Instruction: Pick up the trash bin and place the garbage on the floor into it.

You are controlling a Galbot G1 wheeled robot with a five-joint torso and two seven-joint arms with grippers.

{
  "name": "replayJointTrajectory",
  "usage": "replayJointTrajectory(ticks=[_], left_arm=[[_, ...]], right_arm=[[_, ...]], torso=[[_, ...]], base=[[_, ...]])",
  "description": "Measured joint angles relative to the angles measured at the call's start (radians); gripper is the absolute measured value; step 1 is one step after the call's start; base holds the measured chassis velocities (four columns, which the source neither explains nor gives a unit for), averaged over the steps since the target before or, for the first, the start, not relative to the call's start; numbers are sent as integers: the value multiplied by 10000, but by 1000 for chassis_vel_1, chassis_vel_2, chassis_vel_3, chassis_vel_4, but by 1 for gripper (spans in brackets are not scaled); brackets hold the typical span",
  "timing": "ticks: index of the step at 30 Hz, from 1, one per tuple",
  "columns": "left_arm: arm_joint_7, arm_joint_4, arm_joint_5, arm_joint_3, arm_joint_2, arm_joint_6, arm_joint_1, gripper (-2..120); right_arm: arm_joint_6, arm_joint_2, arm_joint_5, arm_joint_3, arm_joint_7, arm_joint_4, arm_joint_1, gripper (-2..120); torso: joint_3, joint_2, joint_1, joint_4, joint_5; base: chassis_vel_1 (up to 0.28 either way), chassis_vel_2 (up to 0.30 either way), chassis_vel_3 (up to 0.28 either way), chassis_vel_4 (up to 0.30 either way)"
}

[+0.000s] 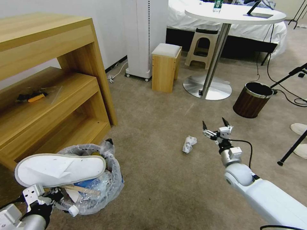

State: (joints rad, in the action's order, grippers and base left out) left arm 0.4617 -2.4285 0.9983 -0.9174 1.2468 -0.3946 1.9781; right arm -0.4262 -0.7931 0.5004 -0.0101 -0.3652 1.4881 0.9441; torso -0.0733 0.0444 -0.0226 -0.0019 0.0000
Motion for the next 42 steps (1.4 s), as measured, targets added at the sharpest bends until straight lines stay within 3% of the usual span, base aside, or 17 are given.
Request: replayJointTrajectory(ticks=[11, 19, 42], left_arm=[[-7, -9, -45, -7, 15, -34, -47, 0], [-2, 21, 11, -49, 3, -35, -103, 0], [12, 105, 29, -96, -27, -22, -107, 0]], right_arm=[[-324, -262, -68, 372, 316, -372, 331, 96], [-383, -798, -396, 842, 715, -700, 308, 100], [-535, -1011, -521, 704, 958, -857, 371, 100]], torso=[[0, 0, 0, -1, -2], [0, 0, 0, 2, 0], [-1, 0, 1, 1, -1]], base=[[0, 0, 0, 0], [0, 0, 0, 0], [0, 0, 0, 0]])
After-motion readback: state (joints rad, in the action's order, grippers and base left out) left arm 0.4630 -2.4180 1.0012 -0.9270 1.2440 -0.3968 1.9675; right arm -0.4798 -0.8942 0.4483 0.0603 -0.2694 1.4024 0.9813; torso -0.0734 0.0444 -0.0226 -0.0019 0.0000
